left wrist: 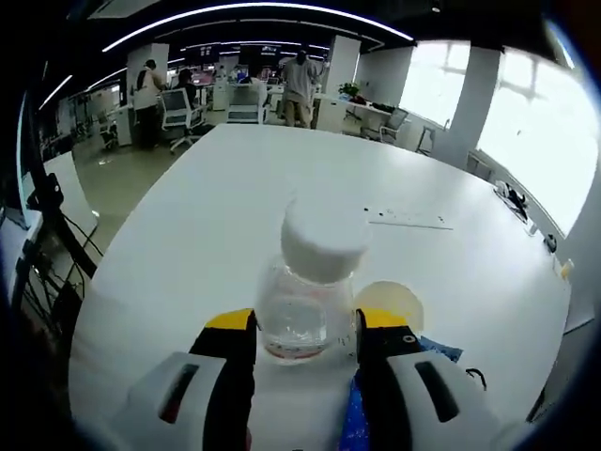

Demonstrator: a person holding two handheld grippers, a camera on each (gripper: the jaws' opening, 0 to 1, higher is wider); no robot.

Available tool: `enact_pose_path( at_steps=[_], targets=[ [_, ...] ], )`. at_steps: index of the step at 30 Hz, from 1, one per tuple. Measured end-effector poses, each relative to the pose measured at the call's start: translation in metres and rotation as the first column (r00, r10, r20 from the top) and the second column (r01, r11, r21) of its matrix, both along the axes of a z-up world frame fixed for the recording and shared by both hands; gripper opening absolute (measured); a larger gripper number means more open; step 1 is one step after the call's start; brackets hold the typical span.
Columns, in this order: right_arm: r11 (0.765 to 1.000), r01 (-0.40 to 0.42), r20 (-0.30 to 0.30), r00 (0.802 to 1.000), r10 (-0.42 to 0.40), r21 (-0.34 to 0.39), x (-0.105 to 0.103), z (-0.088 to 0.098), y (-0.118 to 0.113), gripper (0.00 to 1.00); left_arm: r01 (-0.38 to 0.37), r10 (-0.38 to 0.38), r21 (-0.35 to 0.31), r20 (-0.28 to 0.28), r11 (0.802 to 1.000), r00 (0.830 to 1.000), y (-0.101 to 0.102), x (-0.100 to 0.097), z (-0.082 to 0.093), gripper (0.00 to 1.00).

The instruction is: Arrange the tabletop items into an orderly group along one side of the table until the central work area is clear of visible clutter.

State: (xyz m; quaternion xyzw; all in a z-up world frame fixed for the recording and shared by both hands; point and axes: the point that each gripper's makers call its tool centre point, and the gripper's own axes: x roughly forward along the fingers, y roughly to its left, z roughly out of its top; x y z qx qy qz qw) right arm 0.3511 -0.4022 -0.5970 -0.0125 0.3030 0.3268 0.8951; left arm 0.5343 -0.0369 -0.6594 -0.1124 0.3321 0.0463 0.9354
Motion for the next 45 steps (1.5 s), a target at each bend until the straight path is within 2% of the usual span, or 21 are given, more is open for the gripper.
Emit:
enact_pose_path(
  at_steps=[7,17,22,31,37,45],
  targets=[
    [1.0,-0.008,0.005,1.0,0.008,0.011,0.001,-0.001,0.004,0.63,0.0,0.0,-0.025,0.01,1.0,1.0,0.001,-0.018,0.007,0.44],
    [0.999,-0.033,0.007,0.999,0.033,0.024,0.0,-0.004,0.009,0.63,-0.022,0.022,-0.044,0.003,0.999,1.0,-0.004,-0.071,0.001,0.41],
    [0.998,-0.046,0.007,0.999,0.045,0.032,0.0,-0.005,0.01,0.63,0.003,-0.004,-0.046,-0.024,0.999,1.0,-0.019,-0.096,-0.01,0.4],
    [0.997,-0.065,0.001,0.998,0.065,0.039,-0.003,-0.008,0.011,0.63,-0.018,0.014,-0.094,-0.053,0.995,0.999,-0.04,-0.133,-0.025,0.38],
    [0.996,-0.072,-0.007,0.997,0.072,0.044,-0.006,-0.011,0.011,0.63,-0.025,0.018,-0.124,-0.061,0.992,0.998,-0.058,-0.142,-0.029,0.37],
    [0.996,-0.063,-0.002,0.998,0.063,0.056,-0.006,-0.011,0.009,0.62,0.018,-0.026,-0.129,-0.06,0.991,0.998,-0.079,-0.138,-0.028,0.36]
  ],
)
